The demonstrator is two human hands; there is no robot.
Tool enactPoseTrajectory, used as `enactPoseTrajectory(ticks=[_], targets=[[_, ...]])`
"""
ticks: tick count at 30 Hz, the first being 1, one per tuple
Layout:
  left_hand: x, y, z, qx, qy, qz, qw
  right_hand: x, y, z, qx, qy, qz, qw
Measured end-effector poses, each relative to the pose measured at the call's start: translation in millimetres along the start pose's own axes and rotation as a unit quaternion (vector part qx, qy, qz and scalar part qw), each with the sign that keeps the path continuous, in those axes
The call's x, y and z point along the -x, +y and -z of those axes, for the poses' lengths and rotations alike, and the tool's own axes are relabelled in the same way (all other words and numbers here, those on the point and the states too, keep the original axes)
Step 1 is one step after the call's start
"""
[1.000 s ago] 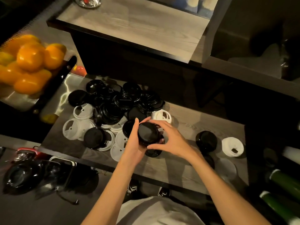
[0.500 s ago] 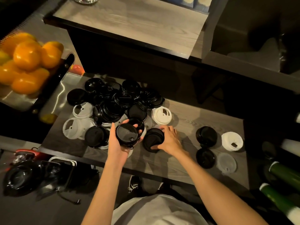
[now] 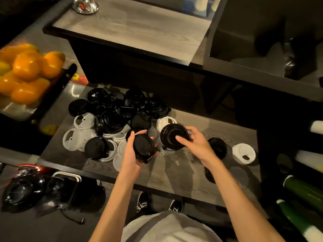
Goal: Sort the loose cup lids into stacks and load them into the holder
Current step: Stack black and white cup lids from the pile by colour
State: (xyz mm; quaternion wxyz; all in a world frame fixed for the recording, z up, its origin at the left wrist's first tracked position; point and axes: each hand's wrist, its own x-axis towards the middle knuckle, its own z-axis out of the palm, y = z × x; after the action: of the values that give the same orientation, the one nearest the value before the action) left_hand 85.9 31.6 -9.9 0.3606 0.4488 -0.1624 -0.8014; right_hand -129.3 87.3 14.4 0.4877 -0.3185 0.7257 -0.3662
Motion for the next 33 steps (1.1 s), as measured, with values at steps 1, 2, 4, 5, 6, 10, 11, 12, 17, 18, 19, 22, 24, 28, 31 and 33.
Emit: enactPoseTrajectory(ticks=[1,2,4,5,6,10,11,12,17,18,19,22,24,28,31,33], targets=[[3,-5,-6,-0.006,-0.015,0.002,1.0,8,-9,7,-0.048,-0.02,0.008,0.999],[5,-11,-13,-0.011,-0.041,0.009,0.999,15,-16,13,-0.087,-0.049,0.015,0.995],[14,-23,-29,-0.01,-0.105,0.031,0.994,29,-27,19,-0.11,-0.106,0.028,0.988],[18,-28,-39,0.002,-0.128,0.049,0.991,35,-30,21,-0.089,-0.118,0.039,0.988],[21,-31,-46,0.023,-0.144,0.071,0.987,38,-30,20,-0.047,-0.111,0.054,0.991],[30,-38,-69,0.043,-0.178,0.081,0.98,49,-26,29,0.146,0.004,0.167,0.975],[31,-40,-73,0.036,-0.183,0.075,0.98,52,-25,33,0.187,0.03,0.196,0.962],[32,-41,-76,0.031,-0.184,0.074,0.98,55,-26,36,0.212,0.043,0.222,0.951],[30,-47,-91,0.013,-0.156,0.079,0.985,70,-29,59,0.247,-0.074,0.245,0.935],[30,-48,-93,0.016,-0.149,0.081,0.985,71,-28,62,0.259,-0.085,0.25,0.929],[29,-49,-94,0.013,-0.147,0.079,0.986,72,-29,64,0.263,-0.08,0.257,0.926],[30,-52,-98,0.007,-0.158,0.075,0.985,74,-32,74,0.233,-0.05,0.27,0.933],[30,-52,-98,0.008,-0.161,0.063,0.985,74,-34,80,0.183,-0.036,0.272,0.944],[33,-50,-100,0.017,-0.175,0.042,0.984,77,-34,87,0.127,0.0,0.257,0.958],[29,-50,-99,0.003,-0.182,0.038,0.983,72,-25,94,0.154,0.039,0.24,0.958],[25,-53,-98,-0.012,-0.179,0.044,0.983,65,-14,106,0.162,0.092,0.22,0.957]])
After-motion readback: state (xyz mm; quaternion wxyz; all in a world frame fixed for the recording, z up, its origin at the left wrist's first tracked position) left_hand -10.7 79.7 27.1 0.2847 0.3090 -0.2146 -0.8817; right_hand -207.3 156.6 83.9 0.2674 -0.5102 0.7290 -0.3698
